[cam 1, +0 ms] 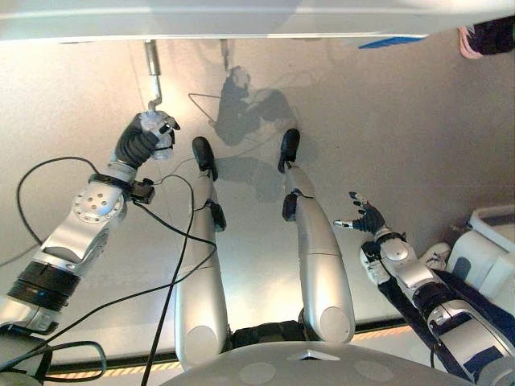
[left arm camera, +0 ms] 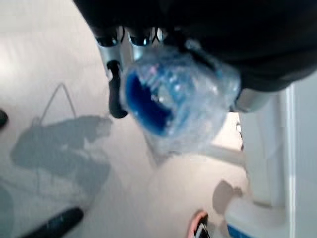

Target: Raise the hospital bed

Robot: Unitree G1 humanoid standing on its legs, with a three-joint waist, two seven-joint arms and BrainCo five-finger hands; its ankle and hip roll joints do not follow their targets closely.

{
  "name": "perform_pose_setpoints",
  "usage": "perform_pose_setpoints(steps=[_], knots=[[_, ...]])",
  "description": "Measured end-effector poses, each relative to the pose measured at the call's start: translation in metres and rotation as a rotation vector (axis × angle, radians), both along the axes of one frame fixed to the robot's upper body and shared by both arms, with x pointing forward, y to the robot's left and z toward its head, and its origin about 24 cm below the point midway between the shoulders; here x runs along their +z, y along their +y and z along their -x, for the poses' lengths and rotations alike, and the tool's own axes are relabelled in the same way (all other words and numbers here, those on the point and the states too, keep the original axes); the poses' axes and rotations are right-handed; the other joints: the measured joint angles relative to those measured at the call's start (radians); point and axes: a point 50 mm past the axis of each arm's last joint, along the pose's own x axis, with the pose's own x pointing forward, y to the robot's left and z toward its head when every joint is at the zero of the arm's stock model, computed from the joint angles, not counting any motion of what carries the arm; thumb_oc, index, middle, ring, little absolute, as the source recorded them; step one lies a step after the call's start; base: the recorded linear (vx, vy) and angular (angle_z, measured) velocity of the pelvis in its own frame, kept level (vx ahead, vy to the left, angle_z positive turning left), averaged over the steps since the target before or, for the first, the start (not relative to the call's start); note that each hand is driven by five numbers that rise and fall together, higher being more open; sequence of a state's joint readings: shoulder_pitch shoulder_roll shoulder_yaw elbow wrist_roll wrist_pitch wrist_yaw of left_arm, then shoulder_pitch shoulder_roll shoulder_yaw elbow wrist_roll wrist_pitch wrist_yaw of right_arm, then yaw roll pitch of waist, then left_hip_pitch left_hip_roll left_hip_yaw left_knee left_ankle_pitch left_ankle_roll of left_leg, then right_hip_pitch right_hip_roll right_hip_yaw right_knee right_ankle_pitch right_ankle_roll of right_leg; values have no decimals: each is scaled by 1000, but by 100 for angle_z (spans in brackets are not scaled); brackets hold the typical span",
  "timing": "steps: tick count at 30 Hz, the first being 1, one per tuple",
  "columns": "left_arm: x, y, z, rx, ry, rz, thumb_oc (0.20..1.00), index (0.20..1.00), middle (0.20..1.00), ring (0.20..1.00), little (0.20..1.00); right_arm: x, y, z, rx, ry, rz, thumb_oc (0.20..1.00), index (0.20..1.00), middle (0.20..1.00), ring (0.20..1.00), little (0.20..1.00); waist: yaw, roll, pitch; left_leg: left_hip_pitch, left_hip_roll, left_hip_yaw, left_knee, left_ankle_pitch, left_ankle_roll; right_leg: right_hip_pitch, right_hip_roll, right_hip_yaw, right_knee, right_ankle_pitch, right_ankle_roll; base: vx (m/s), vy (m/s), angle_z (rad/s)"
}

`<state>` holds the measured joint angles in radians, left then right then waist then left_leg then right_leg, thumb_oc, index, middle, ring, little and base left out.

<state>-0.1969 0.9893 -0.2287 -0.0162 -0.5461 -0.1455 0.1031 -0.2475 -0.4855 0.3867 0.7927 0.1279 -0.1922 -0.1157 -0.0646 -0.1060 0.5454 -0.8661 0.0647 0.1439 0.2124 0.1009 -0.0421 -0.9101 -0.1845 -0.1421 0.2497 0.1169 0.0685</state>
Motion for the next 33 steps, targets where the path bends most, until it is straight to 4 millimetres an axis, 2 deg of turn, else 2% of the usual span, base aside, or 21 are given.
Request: perform_pose_setpoints(steps=[10, 16, 19, 21, 25, 27, 29, 33], knots=[[-3, 9, 8, 31, -8, 40, 200, 200, 200, 200, 200, 2, 0, -1, 4, -10, -1, 1000, 1000, 1000, 1000, 1000, 5, 5, 2, -1, -1, -36, -1, -1, -1, 38, -6, -59, -1, -32, -3, 31, 113, 10], [-8, 10, 7, 71, -27, 62, 200, 200, 200, 200, 200, 2, 0, -1, 7, -12, 6, 1000, 1000, 1000, 1000, 1000, 6, 9, 1, 0, 2, -40, 0, -1, -1, 42, -6, -66, -1, -36, -2, 40, 95, 3], [-15, 13, -3, 144, -74, 64, 200, 200, 200, 200, 200, 3, -2, -1, 5, -14, 14, 1000, 1000, 1000, 1000, 1000, 15, 27, -2, -17, 9, -41, 20, -8, -9, 46, -1, -75, -9, -34, -4, 48, 108, 3], [-14, 17, -11, 183, -101, 43, 200, 200, 200, 200, 200, 4, -3, -2, 5, -15, 19, 1000, 1000, 1000, 1000, 1000, 31, 30, -3, -35, 18, -39, 36, -16, -13, 45, 9, -82, -23, -30, -10, 31, 80, -1], [-13, 27, -24, 295, -139, 29, 200, 200, 200, 200, 200, 6, -5, -4, -3, -25, 25, 1000, 1000, 1000, 1000, 1000, 29, 33, -3, -78, 31, -39, 67, -27, -9, 34, 22, -86, -46, -15, -12, 42, 75, -1], [-12, 34, -34, 362, -135, 46, 200, 200, 200, 200, 200, 8, -4, -6, 2, -34, 26, 1000, 1000, 1000, 1000, 1000, 23, 33, -3, -102, 36, -40, 89, -35, -4, 24, 24, -88, -50, -11, -10, 15, 17, 1], [-7, 32, -46, 391, -145, 48, 200, 200, 200, 200, 200, 9, -5, -7, 4, -33, 34, 1000, 1000, 1000, 1000, 1000, 21, 32, -4, -129, 38, -40, 101, -36, -4, 14, 26, -89, -59, -3, -8, 22, 36, 3], [-1, 32, -68, 471, -131, 41, 200, 200, 200, 200, 200, 19, 7, -21, 47, -77, 42, 1000, 1000, 1000, 1000, 1000, -28, 20, -7, -176, 40, -38, 133, -42, 11, 4, 36, -86, -98, 28, 3, 7, 18, 2]])
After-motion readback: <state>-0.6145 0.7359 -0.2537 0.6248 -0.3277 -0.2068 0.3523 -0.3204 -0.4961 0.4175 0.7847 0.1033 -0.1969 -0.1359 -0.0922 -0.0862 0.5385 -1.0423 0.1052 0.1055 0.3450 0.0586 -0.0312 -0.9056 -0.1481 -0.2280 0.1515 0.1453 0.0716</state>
